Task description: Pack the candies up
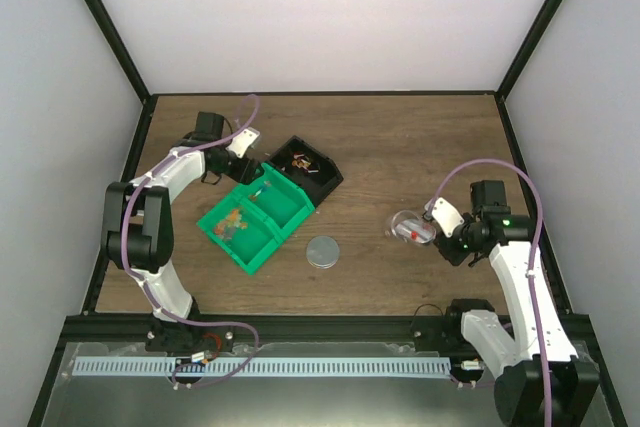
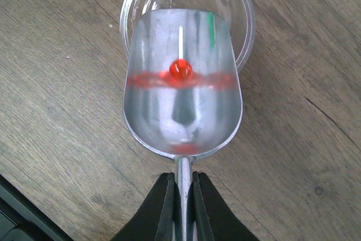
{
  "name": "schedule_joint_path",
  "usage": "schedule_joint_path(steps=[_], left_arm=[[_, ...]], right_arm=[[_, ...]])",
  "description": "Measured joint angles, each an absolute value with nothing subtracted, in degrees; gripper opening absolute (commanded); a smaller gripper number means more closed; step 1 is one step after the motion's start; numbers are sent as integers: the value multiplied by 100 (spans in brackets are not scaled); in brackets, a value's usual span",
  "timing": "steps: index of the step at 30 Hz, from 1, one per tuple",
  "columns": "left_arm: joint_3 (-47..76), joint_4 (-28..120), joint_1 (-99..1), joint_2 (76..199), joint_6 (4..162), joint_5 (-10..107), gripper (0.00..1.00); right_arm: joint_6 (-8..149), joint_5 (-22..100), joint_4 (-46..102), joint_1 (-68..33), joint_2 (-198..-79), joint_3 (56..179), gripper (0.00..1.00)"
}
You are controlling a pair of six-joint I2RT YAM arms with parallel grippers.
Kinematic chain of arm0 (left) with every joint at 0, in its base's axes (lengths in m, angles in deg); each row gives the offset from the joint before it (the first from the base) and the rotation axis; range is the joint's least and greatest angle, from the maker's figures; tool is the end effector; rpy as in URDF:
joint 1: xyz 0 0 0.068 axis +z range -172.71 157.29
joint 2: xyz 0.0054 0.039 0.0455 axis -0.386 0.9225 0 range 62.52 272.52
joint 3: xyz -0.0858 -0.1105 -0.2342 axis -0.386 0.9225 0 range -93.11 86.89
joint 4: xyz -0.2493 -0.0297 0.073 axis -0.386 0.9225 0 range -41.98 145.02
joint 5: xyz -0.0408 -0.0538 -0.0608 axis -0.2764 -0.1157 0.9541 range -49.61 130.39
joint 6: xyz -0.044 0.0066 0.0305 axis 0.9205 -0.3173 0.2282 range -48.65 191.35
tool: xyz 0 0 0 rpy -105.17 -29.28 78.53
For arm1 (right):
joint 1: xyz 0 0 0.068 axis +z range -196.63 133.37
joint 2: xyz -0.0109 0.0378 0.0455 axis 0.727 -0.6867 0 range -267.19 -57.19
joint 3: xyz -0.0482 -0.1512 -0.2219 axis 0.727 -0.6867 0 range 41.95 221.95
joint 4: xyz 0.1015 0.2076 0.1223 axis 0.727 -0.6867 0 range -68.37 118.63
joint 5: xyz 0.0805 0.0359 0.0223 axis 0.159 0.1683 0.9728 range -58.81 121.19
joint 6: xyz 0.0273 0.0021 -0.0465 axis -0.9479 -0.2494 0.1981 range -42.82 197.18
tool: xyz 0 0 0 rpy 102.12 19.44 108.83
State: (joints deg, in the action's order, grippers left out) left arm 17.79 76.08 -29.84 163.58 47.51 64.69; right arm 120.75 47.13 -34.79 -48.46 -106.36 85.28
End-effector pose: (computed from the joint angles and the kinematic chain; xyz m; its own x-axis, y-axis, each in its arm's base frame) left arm 0.3589 -0.0597 0.2017 -0.6579 0.4536 -0.6012 0.6375 0.7604 -0.1239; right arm 0.1358 0.0055 0.2468 -0.6313 -0.6430 -0.4337 -0.6925 0.7190 -0.0579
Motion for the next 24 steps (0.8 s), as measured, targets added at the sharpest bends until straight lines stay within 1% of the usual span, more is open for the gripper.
schedule_joint_path(steps=[12,24], left_arm=[[1779,7509,-2982,16360,4753,6469,65],[1779,7503,-2932,16362,4751,6469,65]], right_arm=[[12134,4810,-3356,-4841,-11353,9035,1],[12289,4807,-3470,-4691,-11473,9035,1]])
